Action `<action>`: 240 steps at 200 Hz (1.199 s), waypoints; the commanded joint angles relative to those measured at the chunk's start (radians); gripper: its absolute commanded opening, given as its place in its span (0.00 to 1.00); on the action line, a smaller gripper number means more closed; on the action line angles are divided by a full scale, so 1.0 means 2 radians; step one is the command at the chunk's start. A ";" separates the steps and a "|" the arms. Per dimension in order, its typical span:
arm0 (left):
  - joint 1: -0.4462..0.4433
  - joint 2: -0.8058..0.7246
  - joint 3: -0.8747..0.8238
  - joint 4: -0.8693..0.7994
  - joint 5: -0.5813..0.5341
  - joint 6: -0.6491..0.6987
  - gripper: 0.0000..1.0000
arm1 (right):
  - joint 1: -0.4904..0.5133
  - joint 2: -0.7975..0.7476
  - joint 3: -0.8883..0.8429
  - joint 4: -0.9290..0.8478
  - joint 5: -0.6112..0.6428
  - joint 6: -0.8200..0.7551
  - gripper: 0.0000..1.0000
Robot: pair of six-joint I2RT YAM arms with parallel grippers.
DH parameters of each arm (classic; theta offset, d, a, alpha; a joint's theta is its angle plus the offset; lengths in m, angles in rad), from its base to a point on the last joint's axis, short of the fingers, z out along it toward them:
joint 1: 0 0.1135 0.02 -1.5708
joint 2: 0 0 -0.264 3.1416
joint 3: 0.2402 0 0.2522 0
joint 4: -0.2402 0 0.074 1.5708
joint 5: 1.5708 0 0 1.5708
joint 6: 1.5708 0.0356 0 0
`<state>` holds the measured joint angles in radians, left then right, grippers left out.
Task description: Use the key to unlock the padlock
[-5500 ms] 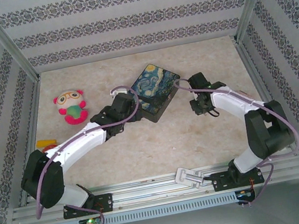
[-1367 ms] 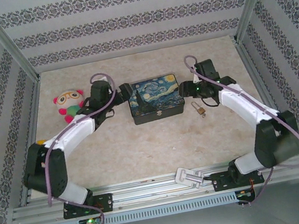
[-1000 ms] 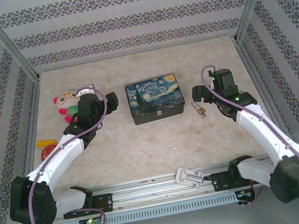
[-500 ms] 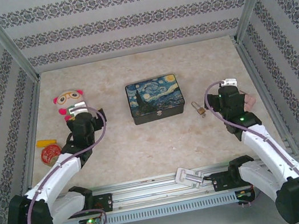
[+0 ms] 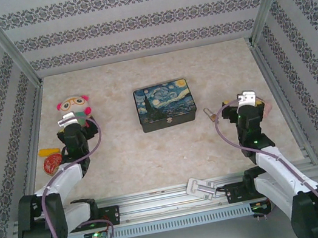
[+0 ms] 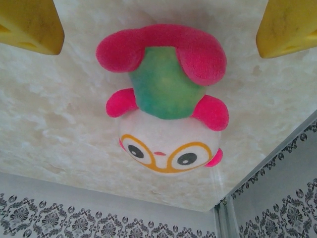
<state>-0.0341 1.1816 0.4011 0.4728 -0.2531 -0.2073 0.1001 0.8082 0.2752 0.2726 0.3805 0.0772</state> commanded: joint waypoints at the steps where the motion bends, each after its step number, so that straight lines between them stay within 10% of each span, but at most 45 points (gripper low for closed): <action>1: 0.012 0.023 -0.014 0.097 0.030 0.037 0.99 | -0.012 0.014 -0.001 0.060 -0.004 -0.005 0.98; 199: 0.028 0.231 -0.105 0.459 0.224 0.118 0.99 | -0.048 0.087 -0.017 0.133 -0.021 0.023 0.98; 240: 0.028 0.210 -0.080 0.381 0.271 0.137 0.99 | -0.052 0.110 -0.027 0.174 -0.031 0.017 0.98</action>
<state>0.0090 1.6238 0.2054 1.2434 0.1886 0.0204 0.0082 1.0035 0.2436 0.5320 0.3462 0.1051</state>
